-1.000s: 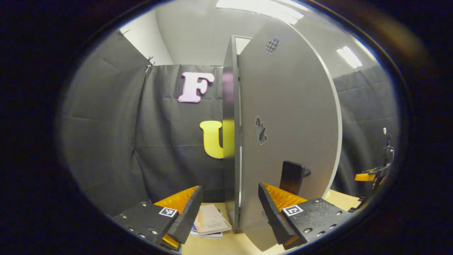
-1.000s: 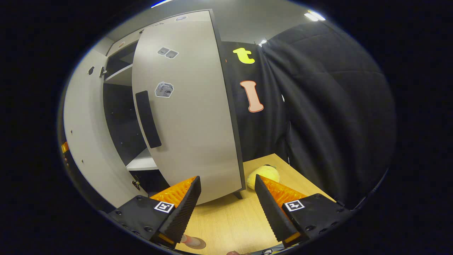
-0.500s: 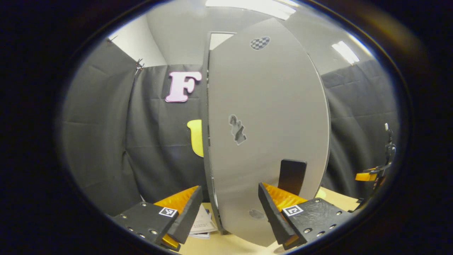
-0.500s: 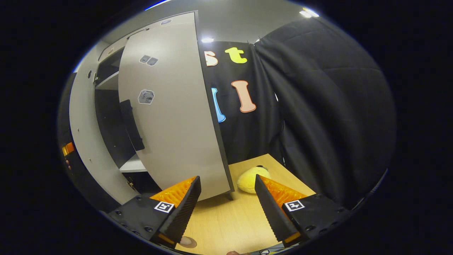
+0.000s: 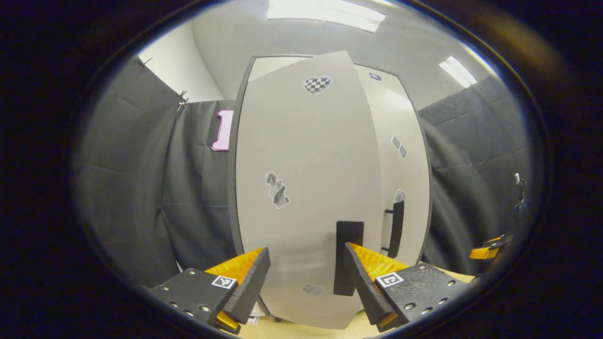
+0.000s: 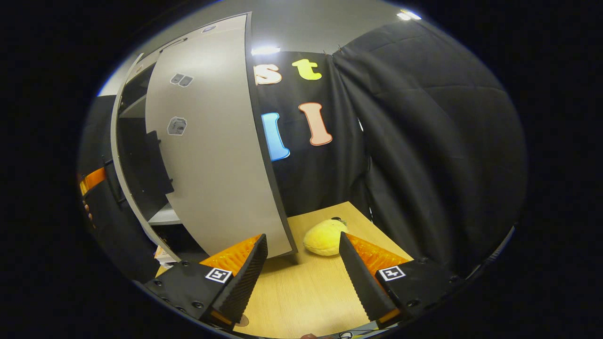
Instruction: Grasp the bottle in the cabinet with the left hand and place it on the coaster, then close the right door with the right hand and the left door with the left hand.
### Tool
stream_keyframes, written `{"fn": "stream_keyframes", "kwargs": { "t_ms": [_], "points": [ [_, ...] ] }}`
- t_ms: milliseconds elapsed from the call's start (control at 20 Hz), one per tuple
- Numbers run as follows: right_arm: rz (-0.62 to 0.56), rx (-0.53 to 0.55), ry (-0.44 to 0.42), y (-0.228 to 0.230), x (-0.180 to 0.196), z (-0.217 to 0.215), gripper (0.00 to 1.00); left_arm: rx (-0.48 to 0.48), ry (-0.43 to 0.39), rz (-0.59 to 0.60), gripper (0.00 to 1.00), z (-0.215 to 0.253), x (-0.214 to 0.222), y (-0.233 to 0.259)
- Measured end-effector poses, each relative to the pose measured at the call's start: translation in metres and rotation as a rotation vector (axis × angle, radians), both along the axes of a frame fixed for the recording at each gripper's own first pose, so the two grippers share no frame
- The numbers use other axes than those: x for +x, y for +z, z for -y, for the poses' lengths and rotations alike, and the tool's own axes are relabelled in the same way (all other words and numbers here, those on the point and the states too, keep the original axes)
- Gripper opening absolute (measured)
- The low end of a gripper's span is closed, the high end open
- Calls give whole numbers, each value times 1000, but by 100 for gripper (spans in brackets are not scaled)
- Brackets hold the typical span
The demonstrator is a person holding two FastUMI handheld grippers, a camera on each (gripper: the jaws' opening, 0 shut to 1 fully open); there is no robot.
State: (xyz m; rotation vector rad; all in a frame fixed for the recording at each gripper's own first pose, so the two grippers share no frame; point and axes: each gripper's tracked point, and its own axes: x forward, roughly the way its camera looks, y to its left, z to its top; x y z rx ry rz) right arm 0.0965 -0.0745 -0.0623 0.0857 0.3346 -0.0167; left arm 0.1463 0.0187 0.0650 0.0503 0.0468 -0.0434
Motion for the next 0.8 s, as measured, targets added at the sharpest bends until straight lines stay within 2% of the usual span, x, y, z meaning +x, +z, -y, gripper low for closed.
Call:
{"fn": "stream_keyframes", "kwargs": {
  "t_ms": [50, 150, 200, 300, 400, 650, 700, 800],
  "points": [
    [-7, 9, 10, -3, 1, -1, 97, 7, 11, -11, 99, -1, -6, -1],
    [-8, 20, 33, -3, 4, -3, 97, 9, 39, -21, 99, -5, -19, -2],
    [-6, 18, 45, -1, 6, -4, 97, -4, 49, -29, 84, -6, -26, -4],
    [1, 7, 73, 0, 9, -6, 97, -32, 73, -39, 84, -8, -39, -8],
    [6, 1, 107, 4, 14, -10, 97, -54, 86, -27, 99, -7, -53, -6],
    [61, 24, 190, 32, 28, -27, 97, -102, 119, 46, 99, -7, -79, 13],
    [65, 28, 202, 37, 28, -29, 97, -116, 126, 58, 92, -6, -83, 17],
    [74, 32, 200, 45, 28, -26, 98, -128, 163, 73, 92, -13, -91, 22]
  ]
}}
